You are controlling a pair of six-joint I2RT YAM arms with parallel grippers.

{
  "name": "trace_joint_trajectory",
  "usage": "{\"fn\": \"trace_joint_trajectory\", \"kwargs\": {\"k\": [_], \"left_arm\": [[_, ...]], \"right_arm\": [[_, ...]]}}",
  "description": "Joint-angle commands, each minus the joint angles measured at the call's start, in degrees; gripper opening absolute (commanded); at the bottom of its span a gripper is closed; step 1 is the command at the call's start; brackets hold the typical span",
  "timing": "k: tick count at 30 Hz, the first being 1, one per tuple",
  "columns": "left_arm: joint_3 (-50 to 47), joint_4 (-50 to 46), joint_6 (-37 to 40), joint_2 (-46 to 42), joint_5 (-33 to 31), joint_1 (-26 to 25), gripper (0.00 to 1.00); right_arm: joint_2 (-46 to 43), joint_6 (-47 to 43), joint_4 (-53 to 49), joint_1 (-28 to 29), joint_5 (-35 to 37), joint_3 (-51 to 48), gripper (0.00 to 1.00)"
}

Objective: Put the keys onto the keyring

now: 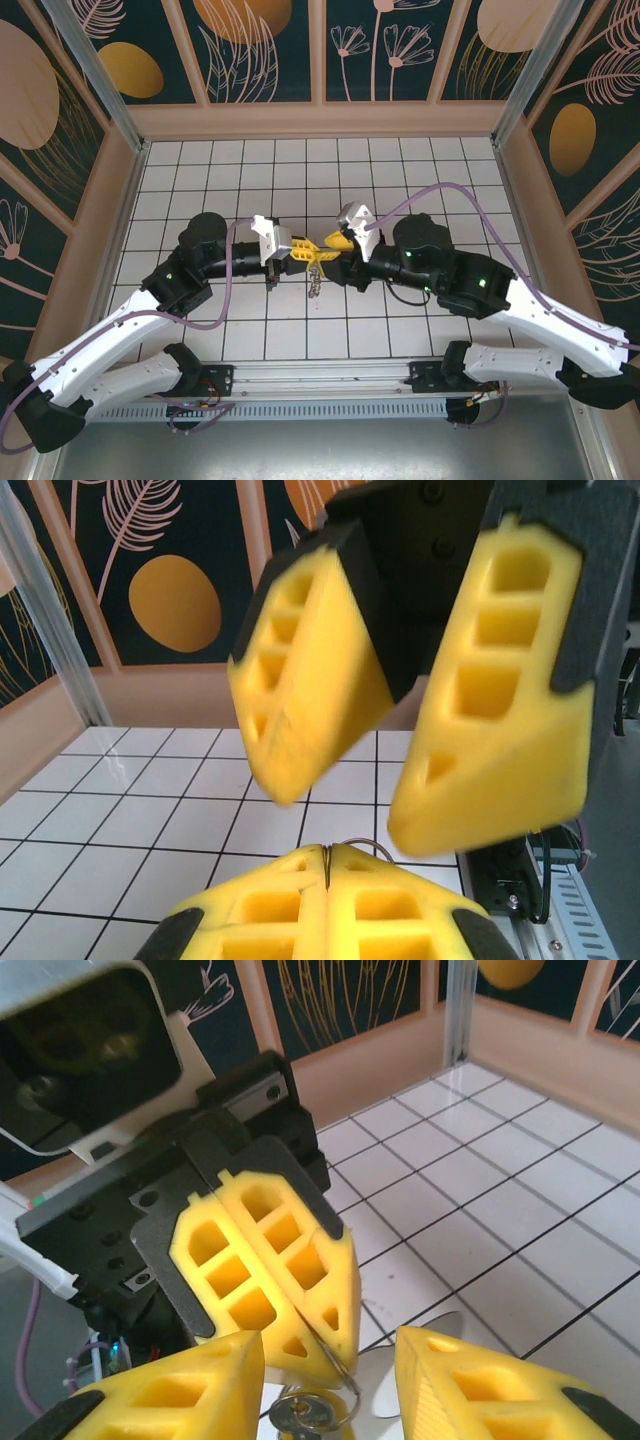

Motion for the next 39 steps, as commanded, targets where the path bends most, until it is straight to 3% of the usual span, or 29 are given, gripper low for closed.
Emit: {"fn": "trace_joint_trajectory", "kwargs": {"k": [1,8,17,27,32,39], "left_arm": [[1.7,0.6,1.3,-1.1,-0.5,-0.1,0.00],[1.6,0.5,1.5,-1.3,-0.5,-0.1,0.00],[1.9,1.4,1.2,-0.6,-0.4,-0.1,0.00],[2.1,1.2,1.3,-0.3,-0.2,-0.1,0.00],[2.2,1.2,1.0,-0.4,0.3,-0.1,0.00],[2.2,1.4,0.7,-0.4,0.7,-0.1,0.00]], "right_arm": [[-1.1,3.2,-0.7,-0.8,-1.4,-0.9,0.38],[-2.9,5.0,-1.7,-2.4,-0.5,-2.4,0.37],[-2.4,4.4,-1.9,-4.9,-6.5,-3.7,0.31],[-1.8,3.9,0.9,-6.5,-11.6,-5.2,0.31],[-1.7,3.4,0.4,-6.7,-13.3,-5.6,0.14],[-1.9,2.1,2.1,-6.7,-15.9,-6.2,0.12]]}}
